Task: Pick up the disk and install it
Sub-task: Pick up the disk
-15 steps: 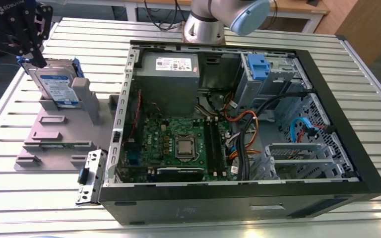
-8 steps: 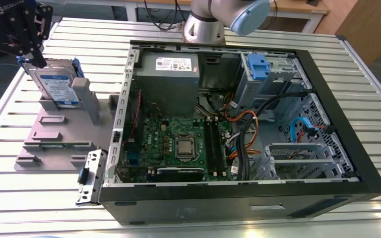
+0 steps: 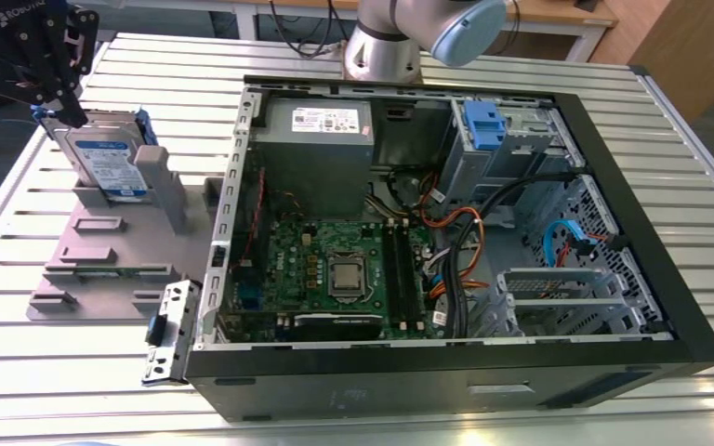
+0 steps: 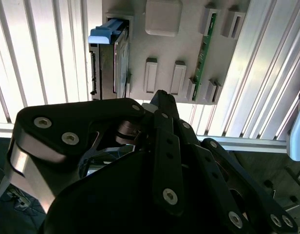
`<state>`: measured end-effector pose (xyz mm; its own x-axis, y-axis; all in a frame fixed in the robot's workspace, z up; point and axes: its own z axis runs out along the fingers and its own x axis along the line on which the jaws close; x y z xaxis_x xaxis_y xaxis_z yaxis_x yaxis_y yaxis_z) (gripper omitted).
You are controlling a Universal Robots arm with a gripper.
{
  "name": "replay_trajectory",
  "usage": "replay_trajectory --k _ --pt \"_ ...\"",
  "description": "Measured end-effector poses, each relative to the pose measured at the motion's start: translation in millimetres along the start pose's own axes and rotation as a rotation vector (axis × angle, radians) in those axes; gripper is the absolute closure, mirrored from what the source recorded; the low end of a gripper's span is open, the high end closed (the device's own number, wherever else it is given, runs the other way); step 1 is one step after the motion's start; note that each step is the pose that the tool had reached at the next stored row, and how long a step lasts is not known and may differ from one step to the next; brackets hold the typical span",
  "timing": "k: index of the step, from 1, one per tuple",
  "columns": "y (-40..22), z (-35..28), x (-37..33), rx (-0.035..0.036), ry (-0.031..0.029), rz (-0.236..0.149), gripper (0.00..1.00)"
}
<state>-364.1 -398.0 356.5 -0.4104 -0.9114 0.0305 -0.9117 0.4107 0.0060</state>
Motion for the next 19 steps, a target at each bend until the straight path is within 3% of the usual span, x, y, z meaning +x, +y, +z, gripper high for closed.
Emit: replay_trajectory --k 19 --pt "0.0 0.0 0.0 0.0013 0.0020 -0.014 0.89"
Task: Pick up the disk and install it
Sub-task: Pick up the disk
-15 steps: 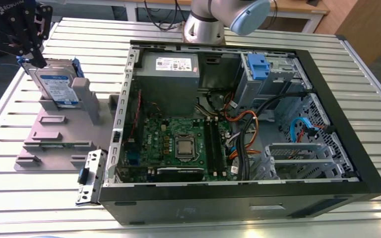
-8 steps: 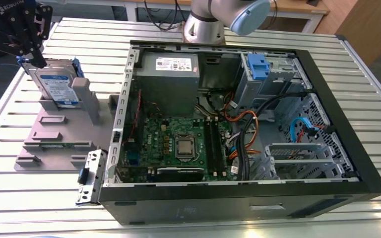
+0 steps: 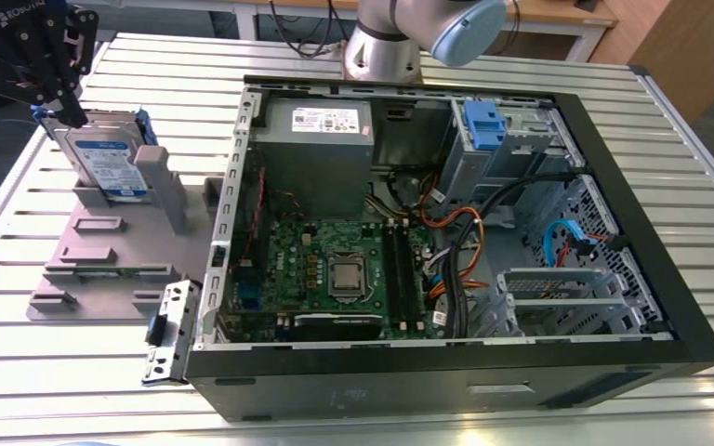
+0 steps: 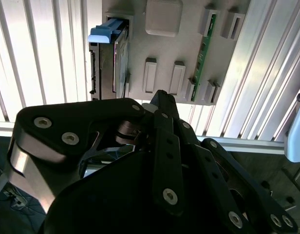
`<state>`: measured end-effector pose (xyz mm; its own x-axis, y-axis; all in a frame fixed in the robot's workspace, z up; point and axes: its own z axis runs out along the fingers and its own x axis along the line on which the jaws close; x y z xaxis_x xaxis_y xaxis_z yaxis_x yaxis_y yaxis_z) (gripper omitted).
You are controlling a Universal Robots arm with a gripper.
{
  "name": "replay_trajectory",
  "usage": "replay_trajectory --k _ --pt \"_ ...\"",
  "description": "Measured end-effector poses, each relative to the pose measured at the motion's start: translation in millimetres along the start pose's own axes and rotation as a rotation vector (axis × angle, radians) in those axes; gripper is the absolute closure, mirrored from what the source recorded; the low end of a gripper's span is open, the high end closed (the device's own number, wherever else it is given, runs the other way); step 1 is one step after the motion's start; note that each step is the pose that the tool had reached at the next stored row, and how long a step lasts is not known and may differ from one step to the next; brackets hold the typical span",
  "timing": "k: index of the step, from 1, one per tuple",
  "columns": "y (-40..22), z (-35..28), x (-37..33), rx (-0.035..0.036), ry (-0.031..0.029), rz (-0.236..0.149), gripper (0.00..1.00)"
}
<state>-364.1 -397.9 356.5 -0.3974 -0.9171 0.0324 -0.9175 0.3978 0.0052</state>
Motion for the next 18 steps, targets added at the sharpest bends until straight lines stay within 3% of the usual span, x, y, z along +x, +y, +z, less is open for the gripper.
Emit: replay_trajectory --k 18 --pt "0.0 0.0 0.0 0.0012 0.0016 -0.016 0.89"
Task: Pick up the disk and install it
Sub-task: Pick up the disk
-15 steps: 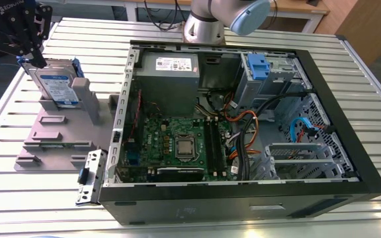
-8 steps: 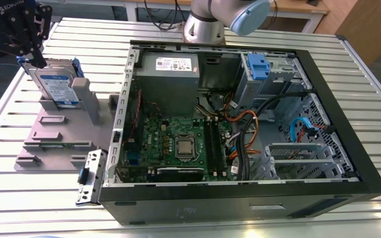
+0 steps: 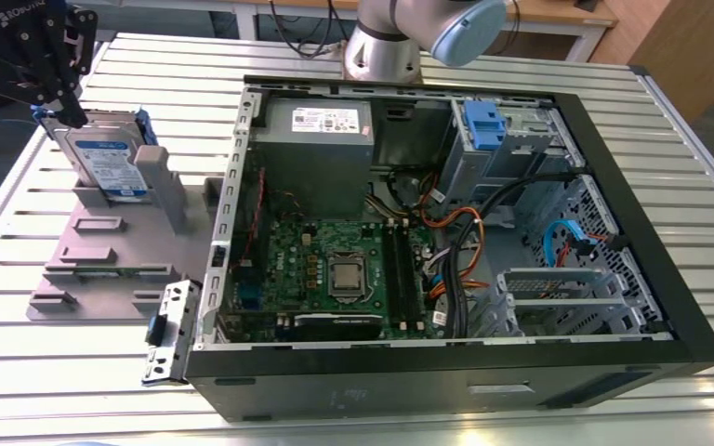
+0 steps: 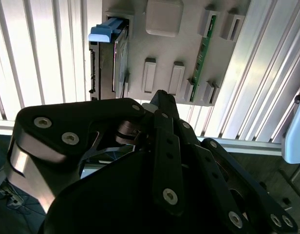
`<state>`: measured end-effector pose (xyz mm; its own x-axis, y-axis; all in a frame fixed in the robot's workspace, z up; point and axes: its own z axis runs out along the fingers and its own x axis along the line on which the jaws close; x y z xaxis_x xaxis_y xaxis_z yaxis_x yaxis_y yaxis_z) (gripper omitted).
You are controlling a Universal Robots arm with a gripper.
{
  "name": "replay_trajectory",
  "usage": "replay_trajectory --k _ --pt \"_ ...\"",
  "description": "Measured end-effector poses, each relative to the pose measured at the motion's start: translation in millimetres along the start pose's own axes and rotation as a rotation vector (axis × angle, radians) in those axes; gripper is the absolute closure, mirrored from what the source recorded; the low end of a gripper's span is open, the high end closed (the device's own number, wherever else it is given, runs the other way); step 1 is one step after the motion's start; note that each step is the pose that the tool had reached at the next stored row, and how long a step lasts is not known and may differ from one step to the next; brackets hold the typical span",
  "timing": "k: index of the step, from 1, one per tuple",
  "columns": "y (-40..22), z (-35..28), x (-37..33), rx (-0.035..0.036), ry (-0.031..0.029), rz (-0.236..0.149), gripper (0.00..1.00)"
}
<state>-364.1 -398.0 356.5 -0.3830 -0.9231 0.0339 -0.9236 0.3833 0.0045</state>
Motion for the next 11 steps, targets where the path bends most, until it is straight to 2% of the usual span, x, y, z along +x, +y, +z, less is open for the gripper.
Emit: replay_trajectory --k 11 --pt "0.0 0.0 0.0 0.0005 0.0006 -0.008 0.89"
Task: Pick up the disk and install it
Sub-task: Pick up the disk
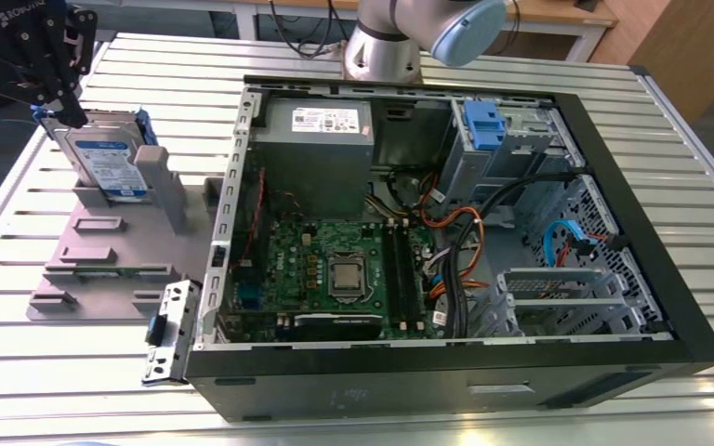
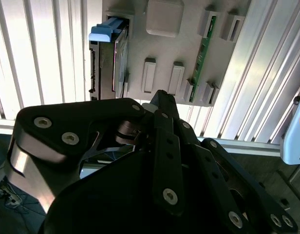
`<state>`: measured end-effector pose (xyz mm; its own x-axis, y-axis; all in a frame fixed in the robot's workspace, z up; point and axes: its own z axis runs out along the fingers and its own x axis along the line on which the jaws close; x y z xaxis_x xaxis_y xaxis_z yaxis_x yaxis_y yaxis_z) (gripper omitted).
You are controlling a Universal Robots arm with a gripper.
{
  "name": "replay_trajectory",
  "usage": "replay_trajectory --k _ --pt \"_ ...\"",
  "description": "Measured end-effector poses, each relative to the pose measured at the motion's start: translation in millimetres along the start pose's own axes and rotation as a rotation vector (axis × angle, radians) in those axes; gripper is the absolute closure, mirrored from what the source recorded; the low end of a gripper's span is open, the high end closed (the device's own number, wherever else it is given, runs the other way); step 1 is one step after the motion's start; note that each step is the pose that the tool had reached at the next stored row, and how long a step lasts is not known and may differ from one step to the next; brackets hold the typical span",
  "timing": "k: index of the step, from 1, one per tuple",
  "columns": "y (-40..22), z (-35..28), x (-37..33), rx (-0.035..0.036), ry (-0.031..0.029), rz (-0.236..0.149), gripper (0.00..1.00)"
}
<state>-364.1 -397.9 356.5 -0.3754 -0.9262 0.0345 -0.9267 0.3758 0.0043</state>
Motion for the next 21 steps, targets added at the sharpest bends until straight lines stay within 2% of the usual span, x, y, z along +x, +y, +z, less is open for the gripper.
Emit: replay_trajectory --k 21 --pt "0.0 0.0 0.0 0.0011 0.0014 -0.016 0.89"
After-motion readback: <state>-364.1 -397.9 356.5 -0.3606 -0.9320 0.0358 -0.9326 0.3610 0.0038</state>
